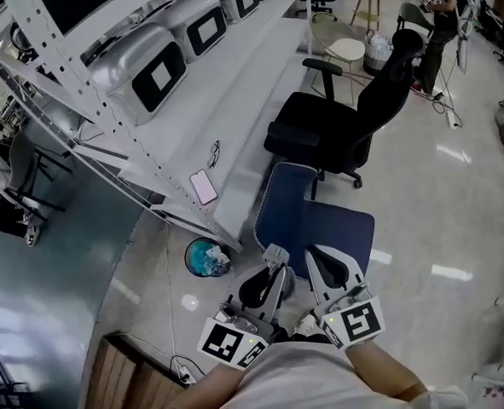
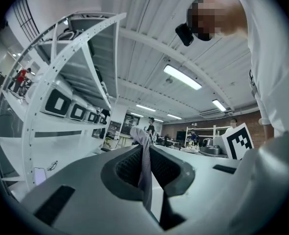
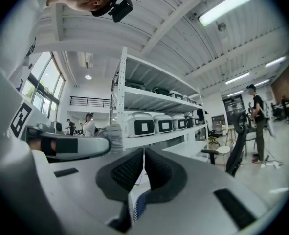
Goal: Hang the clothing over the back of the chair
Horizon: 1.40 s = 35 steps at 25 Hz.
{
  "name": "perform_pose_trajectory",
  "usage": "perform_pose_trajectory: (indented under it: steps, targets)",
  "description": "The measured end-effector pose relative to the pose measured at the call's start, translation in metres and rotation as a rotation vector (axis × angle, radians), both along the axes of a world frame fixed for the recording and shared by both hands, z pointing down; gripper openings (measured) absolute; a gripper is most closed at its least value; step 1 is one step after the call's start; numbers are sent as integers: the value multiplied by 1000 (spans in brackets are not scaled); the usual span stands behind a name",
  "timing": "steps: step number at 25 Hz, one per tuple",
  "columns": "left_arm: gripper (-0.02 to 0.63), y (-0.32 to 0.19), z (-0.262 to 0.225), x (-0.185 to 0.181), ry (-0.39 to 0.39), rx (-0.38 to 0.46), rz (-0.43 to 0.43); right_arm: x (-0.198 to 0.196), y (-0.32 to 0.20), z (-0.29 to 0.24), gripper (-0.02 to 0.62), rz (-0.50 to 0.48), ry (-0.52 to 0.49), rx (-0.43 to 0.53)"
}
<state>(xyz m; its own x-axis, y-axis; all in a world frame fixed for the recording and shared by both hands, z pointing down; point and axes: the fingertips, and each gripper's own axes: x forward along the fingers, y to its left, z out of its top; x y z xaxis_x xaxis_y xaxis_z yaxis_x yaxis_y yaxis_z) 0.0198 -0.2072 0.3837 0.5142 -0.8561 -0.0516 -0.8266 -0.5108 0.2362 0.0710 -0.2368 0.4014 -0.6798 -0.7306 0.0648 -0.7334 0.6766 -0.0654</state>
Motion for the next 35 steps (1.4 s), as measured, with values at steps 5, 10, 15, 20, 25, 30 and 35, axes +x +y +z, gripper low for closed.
perform_pose_trajectory:
  steps: [5,10,15,20,25,30,35]
  targets:
    - [32,-23,-4,22,35,12,143,17,-17,2,18,94,39,-10]
    - [32,-42,-17,42,38,49,273,35,-29,-3,18,189,52,-10]
    - [32,-76,-55,45,73,144,352,51,-38,-14,18,277,48,12]
    - [32,-119,-83,27,-4,241,334,54,-39,-20,18,311,46,25]
    - [32,-163,-98,-17,-72,279,247,51,-43,-26,18,323,39,36]
    - [32,-192,-68,-67,-152,208,132,40,-48,-21,18,308,38,21]
    - [32,-188,-13,-131,-227,111,-19,27,-55,-13,18,281,45,0]
